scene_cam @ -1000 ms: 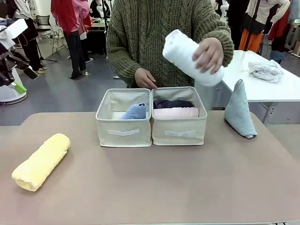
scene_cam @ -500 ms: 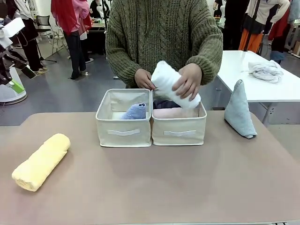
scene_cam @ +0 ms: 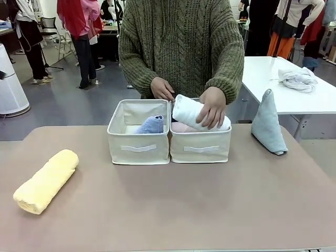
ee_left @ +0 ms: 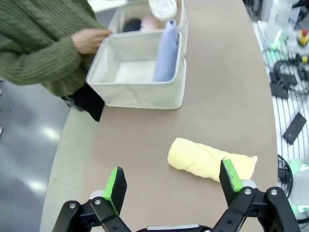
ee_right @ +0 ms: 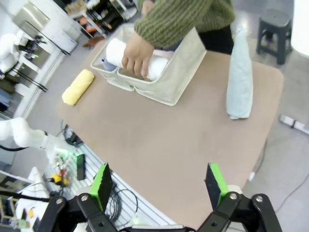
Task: Sort the towels based on their folding style.
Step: Pick up another triangle-folded towel from the table and place it in the left Fabric basket.
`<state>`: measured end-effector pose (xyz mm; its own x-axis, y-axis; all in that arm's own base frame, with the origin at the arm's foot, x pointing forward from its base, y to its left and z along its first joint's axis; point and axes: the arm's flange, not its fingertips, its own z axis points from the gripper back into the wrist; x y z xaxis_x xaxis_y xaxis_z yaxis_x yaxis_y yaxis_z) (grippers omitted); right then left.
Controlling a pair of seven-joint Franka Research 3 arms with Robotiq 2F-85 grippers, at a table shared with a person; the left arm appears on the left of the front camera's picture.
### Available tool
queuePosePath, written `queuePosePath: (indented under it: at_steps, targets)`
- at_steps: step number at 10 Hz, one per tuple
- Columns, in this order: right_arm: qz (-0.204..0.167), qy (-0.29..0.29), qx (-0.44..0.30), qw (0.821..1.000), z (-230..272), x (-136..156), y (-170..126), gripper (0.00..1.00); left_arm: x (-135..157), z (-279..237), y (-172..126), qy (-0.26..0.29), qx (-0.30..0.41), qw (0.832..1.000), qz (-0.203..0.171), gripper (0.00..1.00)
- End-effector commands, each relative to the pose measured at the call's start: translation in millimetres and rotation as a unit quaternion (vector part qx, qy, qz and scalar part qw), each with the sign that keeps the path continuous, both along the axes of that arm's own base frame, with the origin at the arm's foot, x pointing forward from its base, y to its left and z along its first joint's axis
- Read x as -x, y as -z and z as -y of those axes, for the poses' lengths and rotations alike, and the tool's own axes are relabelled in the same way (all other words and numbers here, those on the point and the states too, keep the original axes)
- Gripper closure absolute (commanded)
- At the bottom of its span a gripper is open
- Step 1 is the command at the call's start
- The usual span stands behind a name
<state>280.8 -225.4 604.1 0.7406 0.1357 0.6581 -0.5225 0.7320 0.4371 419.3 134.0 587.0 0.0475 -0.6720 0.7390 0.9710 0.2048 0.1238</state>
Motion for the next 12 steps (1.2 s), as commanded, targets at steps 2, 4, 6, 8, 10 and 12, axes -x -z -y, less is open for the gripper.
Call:
queuePosePath:
  at_steps: [2,4,6,8,10,12]
  targets:
    - [0.007,-0.006,-0.008,1.000,-2,-1,0,0.00,0,-83,-11,0.015,0.130,0.991,-0.001,0.00]
    - [0.007,-0.006,-0.008,1.000,-2,-1,0,0.00,13,-125,-16,0.030,0.167,0.985,-0.015,0.00]
    - [0.007,-0.006,-0.008,1.000,-2,-1,0,0.00,25,-146,-12,0.025,0.179,0.983,-0.007,0.00]
    - [0.007,-0.006,-0.008,1.000,-2,-1,0,0.00,32,-151,-8,0.016,0.190,0.982,-0.002,0.00]
    - [0.007,-0.006,-0.008,1.000,-2,-1,0,0.00,33,-144,-6,0.017,0.182,0.983,-0.018,0.00]
    - [0.007,-0.006,-0.008,1.000,-2,-1,0,0.00,33,-144,-6,0.017,0.182,0.983,-0.018,0.00]
